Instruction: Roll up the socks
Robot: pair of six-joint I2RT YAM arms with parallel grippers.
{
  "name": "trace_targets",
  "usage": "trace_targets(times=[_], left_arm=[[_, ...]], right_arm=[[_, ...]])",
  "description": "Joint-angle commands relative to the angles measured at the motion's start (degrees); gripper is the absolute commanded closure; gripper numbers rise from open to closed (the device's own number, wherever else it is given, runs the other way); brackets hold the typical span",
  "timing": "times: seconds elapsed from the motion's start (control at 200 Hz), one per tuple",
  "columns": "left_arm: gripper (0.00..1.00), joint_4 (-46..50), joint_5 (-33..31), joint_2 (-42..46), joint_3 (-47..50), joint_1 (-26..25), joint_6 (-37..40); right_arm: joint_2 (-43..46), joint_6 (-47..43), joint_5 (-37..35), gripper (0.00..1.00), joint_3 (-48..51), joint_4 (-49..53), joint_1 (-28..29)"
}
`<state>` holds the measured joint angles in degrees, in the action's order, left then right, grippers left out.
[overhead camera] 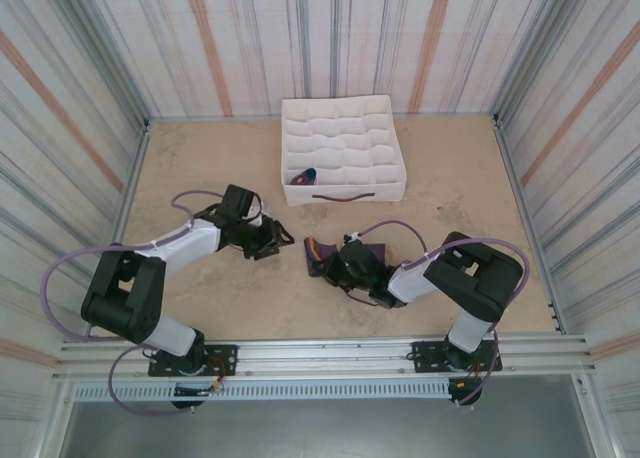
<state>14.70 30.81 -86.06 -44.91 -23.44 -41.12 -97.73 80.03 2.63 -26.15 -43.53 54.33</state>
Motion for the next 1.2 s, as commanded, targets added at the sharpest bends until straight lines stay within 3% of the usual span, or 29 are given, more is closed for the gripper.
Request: trace_targets(times=[0.0, 0.371, 0.771, 1.012, 1.197], left_arm=[[0.43, -2.96, -0.3, -2.33, -1.86, -2.66, 2.04], [0.46, -11.59, 1.47, -11.11, -2.65, -6.8, 2.62], [0.52, -12.24, 1.44, -15.56, -4.62, -9.55, 5.35], [0.68, -12.26, 1.23, -18.31, -4.75, -11.47, 5.52], [0.89, -8.28, -0.53, -19.0, -6.36, -11.83, 6.79]], right_arm=[[-1.34, 6.76, -1.41, 1.0, 3.61, 12.05, -0.27], [-3.37, 7.09, -1.49, 1.0, 4.49, 10.4, -0.27], [-4.66, 7.16, -1.43, 1.0, 5.18, 8.14, -0.62], [-4.67, 7.0, -1.8, 1.0, 5.73, 7.42, -0.8], [-3.85, 5.24, -1.67, 1.0, 5.26, 9.12, -1.32]])
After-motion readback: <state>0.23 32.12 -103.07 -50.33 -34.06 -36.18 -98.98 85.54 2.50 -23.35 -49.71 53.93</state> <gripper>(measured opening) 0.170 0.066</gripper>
